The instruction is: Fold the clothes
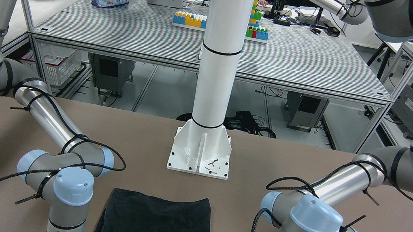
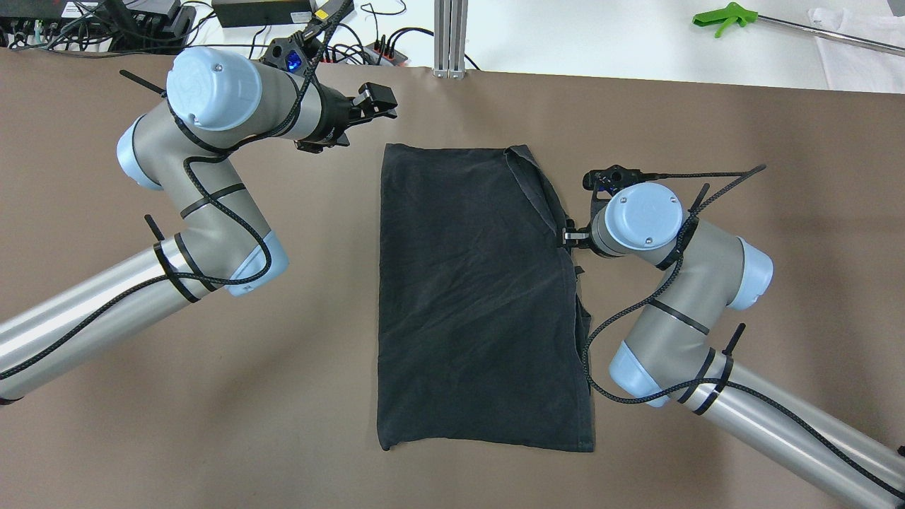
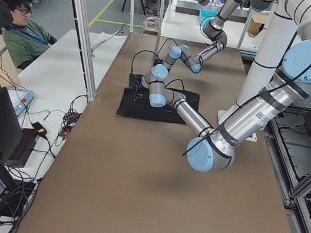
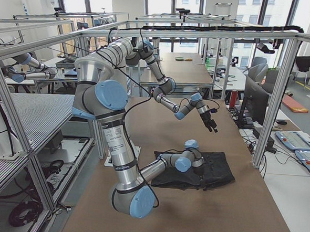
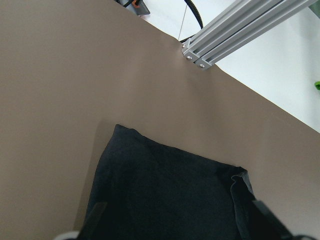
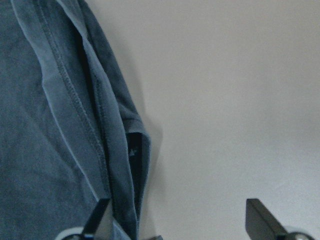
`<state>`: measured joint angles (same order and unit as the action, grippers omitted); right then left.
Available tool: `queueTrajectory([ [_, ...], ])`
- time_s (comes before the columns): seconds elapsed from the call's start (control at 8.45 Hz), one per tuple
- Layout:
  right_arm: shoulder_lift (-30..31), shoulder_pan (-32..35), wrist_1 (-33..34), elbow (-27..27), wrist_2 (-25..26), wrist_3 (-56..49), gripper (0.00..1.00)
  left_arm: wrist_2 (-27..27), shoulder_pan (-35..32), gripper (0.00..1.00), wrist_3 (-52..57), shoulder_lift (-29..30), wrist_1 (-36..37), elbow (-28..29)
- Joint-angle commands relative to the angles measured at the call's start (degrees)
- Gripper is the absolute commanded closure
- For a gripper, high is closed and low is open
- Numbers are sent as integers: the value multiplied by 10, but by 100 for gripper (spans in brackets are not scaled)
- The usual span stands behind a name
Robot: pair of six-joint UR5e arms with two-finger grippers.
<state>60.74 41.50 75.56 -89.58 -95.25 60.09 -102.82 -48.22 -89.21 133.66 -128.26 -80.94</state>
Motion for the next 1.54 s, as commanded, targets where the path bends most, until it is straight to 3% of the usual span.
queueTrajectory([
  [0.0, -30, -2, -11, 18, 7, -1, 6, -1, 0, 0, 1, 0, 0, 1],
  [0.24, -88, -5, -16, 87, 16, -1, 6, -2, 0, 0, 1, -1, 0, 2],
  [0.59, -112, -5, -86, 164, 30, -10, 6, -1, -1, 0, 2, -1, 0, 3],
  [1.42, -106, 16, -87, 182, 57, -45, 6, 0, 0, 0, -2, -1, 0, 3],
])
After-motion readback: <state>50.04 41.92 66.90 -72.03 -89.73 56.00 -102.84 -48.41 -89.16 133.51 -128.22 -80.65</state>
